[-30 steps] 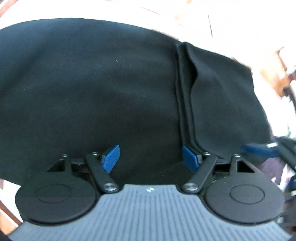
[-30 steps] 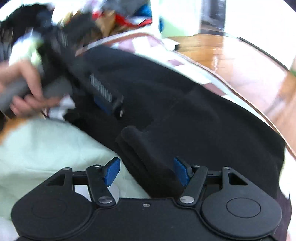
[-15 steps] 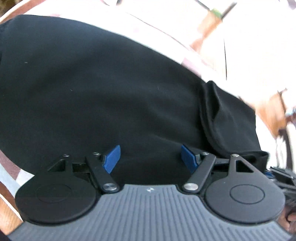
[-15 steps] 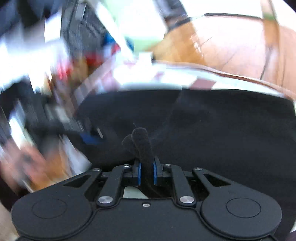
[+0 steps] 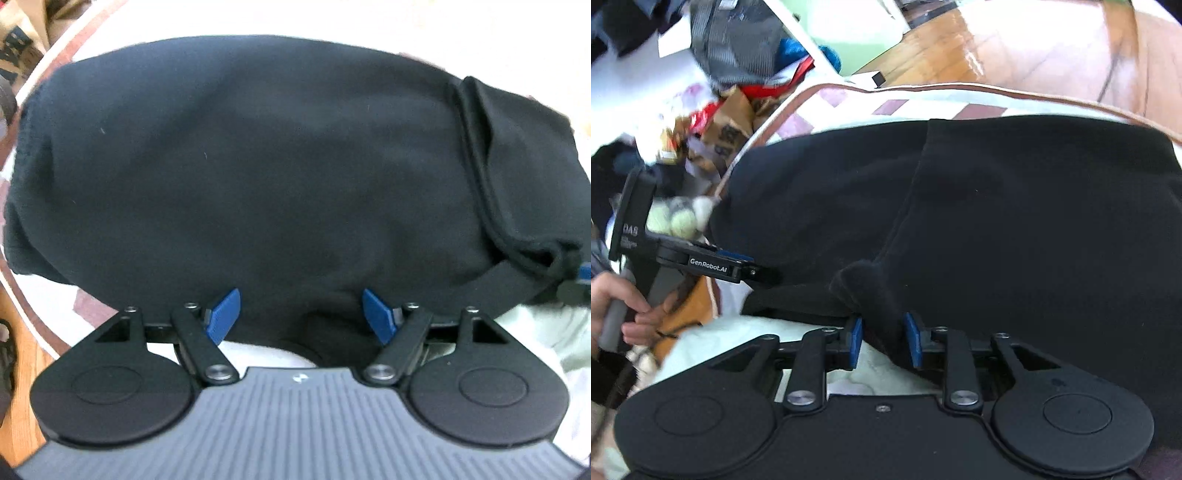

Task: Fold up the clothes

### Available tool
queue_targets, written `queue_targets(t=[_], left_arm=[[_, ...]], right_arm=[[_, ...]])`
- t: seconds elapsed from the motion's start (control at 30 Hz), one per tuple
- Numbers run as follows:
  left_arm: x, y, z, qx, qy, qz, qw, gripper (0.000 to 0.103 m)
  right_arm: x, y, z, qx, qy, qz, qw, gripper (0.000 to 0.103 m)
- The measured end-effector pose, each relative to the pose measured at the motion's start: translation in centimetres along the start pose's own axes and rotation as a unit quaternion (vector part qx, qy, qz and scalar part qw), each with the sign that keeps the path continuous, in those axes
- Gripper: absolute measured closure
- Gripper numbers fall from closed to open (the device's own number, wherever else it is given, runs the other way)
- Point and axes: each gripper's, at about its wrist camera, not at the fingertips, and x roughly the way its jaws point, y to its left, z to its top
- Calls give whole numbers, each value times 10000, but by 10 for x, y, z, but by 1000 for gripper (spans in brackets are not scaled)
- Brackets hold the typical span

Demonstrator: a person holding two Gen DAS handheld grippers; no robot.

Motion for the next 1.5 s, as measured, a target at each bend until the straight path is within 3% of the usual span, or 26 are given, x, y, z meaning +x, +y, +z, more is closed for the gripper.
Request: queue_targets(t=[0.1, 0.17, 0.27, 0.37, 0.5, 0.6, 0.63, 0.73, 0.77, 0.8, 0.83, 0.87, 0.9, 0.93, 1.0, 1.13, 1.27, 1.33, 1.43, 1.5], left_arm=[[-13, -3, 4, -164, -345, -506, 9980, 30], [-17, -4, 8, -291, -515, -908, 9941, 29], [-8, -10, 19, -572, -511, -1475, 9861, 28], [21, -19, 28, -885, -174, -2088, 9738, 28], [54, -38, 40, -1064, 418, -2351, 9652, 27], [63, -53, 46, -945, 649, -2433, 9632, 11], [64, -58, 49, -914, 716, -2623, 9580, 11], [76, -63, 52, -1493, 1262, -3300, 9235, 13], [79, -68, 52, -1539, 1363, -3333, 9201, 16], [80, -74, 53, -1439, 1395, -3295, 9226, 24], [80, -82, 54, -1279, 1368, -3188, 9292, 42], [80, -90, 54, -1076, 1333, -3020, 9378, 53], [80, -95, 54, -935, 1281, -2913, 9434, 80], [79, -101, 53, -803, 1227, -2815, 9483, 93], [73, -107, 54, -736, 1026, -2843, 9504, 93], [60, -118, 58, -571, 714, -2829, 9548, 93], [36, -136, 59, -154, 301, -2769, 9603, 93], [16, -142, 61, 49, -49, -2855, 9584, 93], [-14, -143, 59, 175, -632, -2788, 9581, 93], [-22, -135, 55, 114, -969, -2504, 9632, 93]], right_arm=[[-3, 1, -6, -123, -80, -137, 9998, 72], [-6, 1, -7, -165, -165, -114, 9997, 89], [-10, 0, -4, -36, -295, 30, 9996, 90], [-11, -3, -4, 7, -262, 11, 9997, 90], [0, 8, -1, -81, -140, -57, 9999, 81], [7, 21, -3, -386, -82, -240, 9989, 73], [7, 25, -4, -508, -88, -291, 9982, 69], [8, 32, -6, -681, -109, -359, 9970, 62], [8, 32, -6, -673, -116, -343, 9971, 61], [8, 33, -5, -647, -128, -315, 9973, 59], [8, 32, -3, -608, -147, -280, 9976, 58], [8, 31, -2, -560, -168, -240, 9980, 58], [9, 31, -1, -513, -185, -199, 9983, 55], [10, 31, 0, -488, -195, -188, 9984, 55], [14, 32, 2, -518, -193, -269, 9981, 54], [19, 41, -2, -857, -220, -858, 9924, 53], [8, 35, -1, -508, -542, -787, 9941, 52], [-3, 42, -1, -679, -830, -753, 9914, 71], [-15, 58, -1, -1065, -1160, -764, 9846, 73], [-13, 66, 2, -1174, -1148, -667, 9842, 73]])
